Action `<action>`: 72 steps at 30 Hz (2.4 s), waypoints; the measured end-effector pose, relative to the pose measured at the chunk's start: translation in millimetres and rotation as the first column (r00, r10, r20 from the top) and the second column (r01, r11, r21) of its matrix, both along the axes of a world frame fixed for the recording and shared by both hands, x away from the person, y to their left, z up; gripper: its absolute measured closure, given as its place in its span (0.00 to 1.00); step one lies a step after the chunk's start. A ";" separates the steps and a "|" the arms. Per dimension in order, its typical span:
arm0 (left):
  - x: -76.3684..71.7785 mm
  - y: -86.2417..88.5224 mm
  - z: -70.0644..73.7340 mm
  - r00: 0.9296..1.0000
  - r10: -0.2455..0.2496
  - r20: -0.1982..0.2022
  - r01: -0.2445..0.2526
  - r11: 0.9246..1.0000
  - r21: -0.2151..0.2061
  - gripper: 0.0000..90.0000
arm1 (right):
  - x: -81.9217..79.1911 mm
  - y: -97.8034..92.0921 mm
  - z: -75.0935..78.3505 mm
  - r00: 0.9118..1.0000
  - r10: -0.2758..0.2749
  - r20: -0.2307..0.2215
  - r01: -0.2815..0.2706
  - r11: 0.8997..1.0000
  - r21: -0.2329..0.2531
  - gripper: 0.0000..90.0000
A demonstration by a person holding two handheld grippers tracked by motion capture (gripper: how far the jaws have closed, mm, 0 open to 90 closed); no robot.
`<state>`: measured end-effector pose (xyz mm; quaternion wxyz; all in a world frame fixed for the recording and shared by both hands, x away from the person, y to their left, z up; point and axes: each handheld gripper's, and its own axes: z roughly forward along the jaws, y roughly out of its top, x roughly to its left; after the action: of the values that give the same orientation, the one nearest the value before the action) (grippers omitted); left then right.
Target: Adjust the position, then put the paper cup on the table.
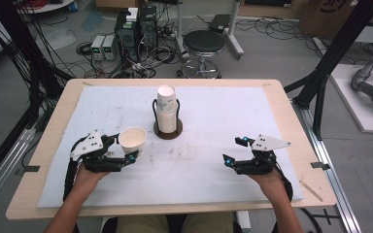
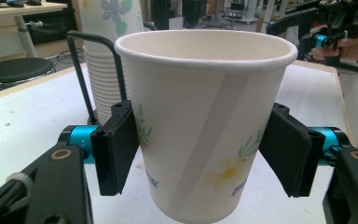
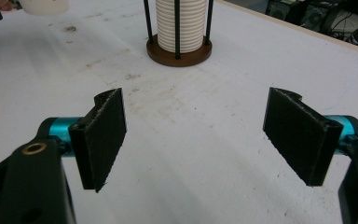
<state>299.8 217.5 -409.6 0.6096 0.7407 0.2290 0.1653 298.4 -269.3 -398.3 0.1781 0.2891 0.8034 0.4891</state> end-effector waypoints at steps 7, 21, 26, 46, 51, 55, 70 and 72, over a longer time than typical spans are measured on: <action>2.2 3.3 -1.0 1.000 0.021 0.011 -0.021 1.000 -0.015 0.34 | 0.0 -4.5 1.6 1.000 -0.017 0.009 0.017 1.000 0.014 0.24; 14.3 18.2 -5.5 0.995 0.093 0.026 -0.091 0.994 -0.060 0.34 | -4.0 -7.8 -0.6 1.000 -0.018 0.003 0.018 1.000 0.008 0.24; 19.9 20.1 -9.9 0.994 0.108 0.016 -0.107 0.994 -0.034 0.34 | -5.4 -9.7 -0.6 1.000 -0.020 0.003 0.020 1.000 0.013 0.24; 47.3 20.5 -36.1 0.973 0.196 -0.124 -0.180 0.976 0.126 0.35 | -6.1 -11.7 -1.6 1.000 -0.016 -0.001 0.016 1.000 0.016 0.24; 47.9 18.3 -38.9 0.965 0.220 -0.143 -0.192 0.964 0.184 0.35 | -6.2 -11.9 -1.2 1.000 -0.015 -0.002 0.015 1.000 0.018 0.24; 45.3 19.8 -37.3 0.962 0.226 -0.152 -0.193 0.959 0.207 0.36 | -6.6 -11.6 -1.1 1.000 -0.014 -0.003 0.014 1.000 0.015 0.24; 32.7 21.8 -38.3 0.940 0.289 -0.183 -0.240 0.937 0.253 0.21 | -7.2 -13.0 -0.1 1.000 -0.015 -0.004 0.015 1.000 0.022 0.24; 30.6 24.1 -35.9 0.941 0.279 -0.192 -0.233 0.945 0.231 0.18 | -7.1 -13.8 -0.2 1.000 -0.013 -0.004 0.013 1.000 0.020 0.24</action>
<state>330.5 241.7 -445.5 0.4738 0.7770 0.3722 0.1827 291.3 -283.0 -398.5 0.1768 0.2968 0.7970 0.4954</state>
